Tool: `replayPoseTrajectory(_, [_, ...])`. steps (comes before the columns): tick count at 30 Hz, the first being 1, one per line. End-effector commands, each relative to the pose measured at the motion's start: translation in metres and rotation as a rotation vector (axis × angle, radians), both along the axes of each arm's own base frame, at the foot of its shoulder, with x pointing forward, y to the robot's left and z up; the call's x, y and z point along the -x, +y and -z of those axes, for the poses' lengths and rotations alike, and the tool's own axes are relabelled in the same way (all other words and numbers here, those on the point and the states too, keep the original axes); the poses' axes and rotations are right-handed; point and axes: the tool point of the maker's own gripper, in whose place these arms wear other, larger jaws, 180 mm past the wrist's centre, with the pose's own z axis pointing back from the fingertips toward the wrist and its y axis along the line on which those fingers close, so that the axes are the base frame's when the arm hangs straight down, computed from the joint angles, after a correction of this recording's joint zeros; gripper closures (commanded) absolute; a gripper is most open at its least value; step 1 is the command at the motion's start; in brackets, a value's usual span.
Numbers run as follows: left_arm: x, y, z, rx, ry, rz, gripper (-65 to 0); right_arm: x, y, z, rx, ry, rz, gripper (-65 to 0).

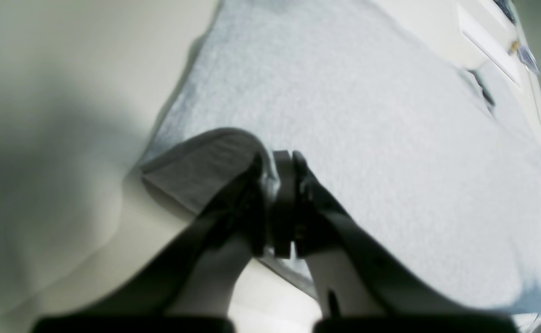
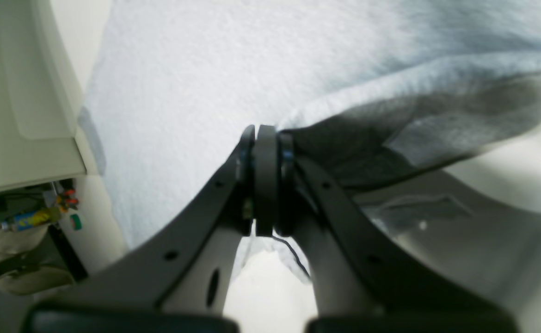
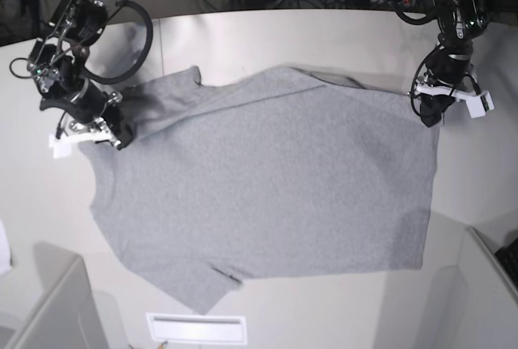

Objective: Fold the T-shirt properly
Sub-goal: 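Lift the shoulder edges and pull them toward the robot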

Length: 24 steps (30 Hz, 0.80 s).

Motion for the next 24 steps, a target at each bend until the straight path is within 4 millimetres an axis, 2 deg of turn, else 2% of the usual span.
replayPoseTrajectory(1, [-0.006,0.003,-0.012,-0.015,-0.042,-0.002,0.0,-0.008,-0.003,-0.008,0.002,-0.029,0.002,0.0])
replayPoseTrajectory(10, [-0.004,0.012,-0.01,-0.01,-0.027,-0.063,0.0,-0.029,-0.009,-0.009,-0.012,-0.038,0.004,0.0])
replayPoseTrajectory(14, [-0.008,0.029,-0.02,-0.019,-0.06,-0.114,0.0,-0.037,-0.008,-0.004,-0.036,-0.028,0.006,0.0])
replayPoseTrajectory(17, [-0.006,0.039,-0.018,-0.012,-0.048,-0.142,0.0,-0.044,-0.006,-0.001,-0.057,-0.019,0.007,0.0])
replayPoseTrajectory(24, [-0.02,0.036,-0.016,0.027,-0.046,-0.141,0.0,-0.063,-0.008,-0.001,-0.082,-0.016,0.007,0.0])
